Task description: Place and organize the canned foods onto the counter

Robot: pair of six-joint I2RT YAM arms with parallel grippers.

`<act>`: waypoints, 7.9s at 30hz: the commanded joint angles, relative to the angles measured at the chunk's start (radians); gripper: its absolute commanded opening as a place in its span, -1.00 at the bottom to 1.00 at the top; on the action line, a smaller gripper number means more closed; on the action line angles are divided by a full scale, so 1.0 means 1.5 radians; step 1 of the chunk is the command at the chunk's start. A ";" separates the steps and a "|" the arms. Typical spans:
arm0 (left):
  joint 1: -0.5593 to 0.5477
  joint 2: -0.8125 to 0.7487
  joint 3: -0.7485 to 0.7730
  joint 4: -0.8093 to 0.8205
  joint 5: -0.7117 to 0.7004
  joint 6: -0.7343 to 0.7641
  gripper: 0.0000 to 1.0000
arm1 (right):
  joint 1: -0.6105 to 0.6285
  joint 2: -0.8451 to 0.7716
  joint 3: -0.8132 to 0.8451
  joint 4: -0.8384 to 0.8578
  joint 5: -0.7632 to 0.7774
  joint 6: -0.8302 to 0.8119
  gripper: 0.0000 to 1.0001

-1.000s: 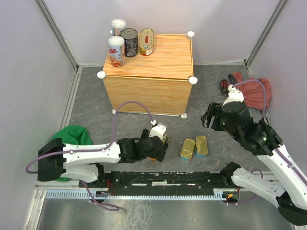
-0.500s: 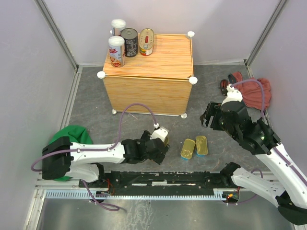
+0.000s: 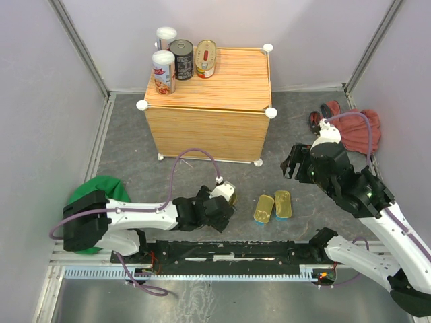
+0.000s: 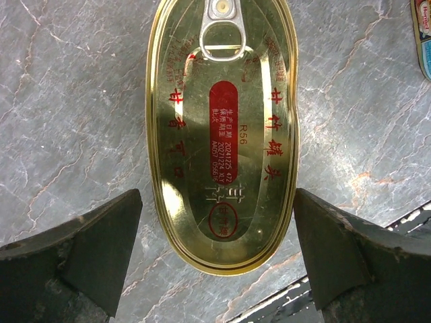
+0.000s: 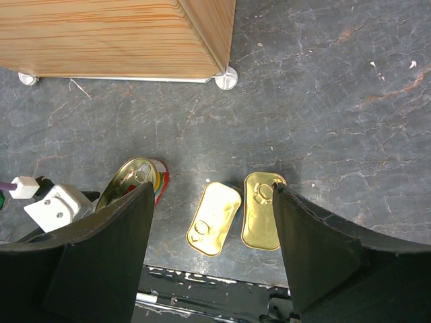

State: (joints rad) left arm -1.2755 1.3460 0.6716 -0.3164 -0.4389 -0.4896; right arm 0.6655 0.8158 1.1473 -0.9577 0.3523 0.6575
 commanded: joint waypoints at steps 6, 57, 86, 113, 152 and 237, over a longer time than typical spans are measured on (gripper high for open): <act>0.005 0.027 -0.019 0.113 -0.006 0.030 0.99 | -0.002 -0.008 0.003 0.006 0.015 0.001 0.58; 0.006 -0.116 0.362 -0.214 -0.219 -0.049 -0.95 | -0.002 -0.012 0.052 -0.007 0.022 -0.017 0.57; 0.301 0.197 1.014 -0.529 -0.065 0.130 -0.94 | -0.002 0.011 0.113 0.015 -0.015 -0.031 0.58; 0.426 0.342 1.185 -0.558 0.014 0.187 -0.95 | -0.002 0.016 0.100 0.036 -0.035 -0.026 0.58; 0.443 0.406 1.225 -0.545 -0.014 0.170 0.58 | -0.003 0.019 0.104 0.028 -0.033 -0.024 0.58; -0.182 -0.045 0.247 -0.011 -0.178 -0.096 0.99 | -0.003 -0.078 -0.249 -0.086 -0.055 0.140 0.73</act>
State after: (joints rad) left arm -1.5131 1.2957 1.1313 -0.5842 -0.7509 -0.5888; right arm 0.6655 0.7109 0.7742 -1.1156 0.2478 0.8013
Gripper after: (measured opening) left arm 0.993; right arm 0.869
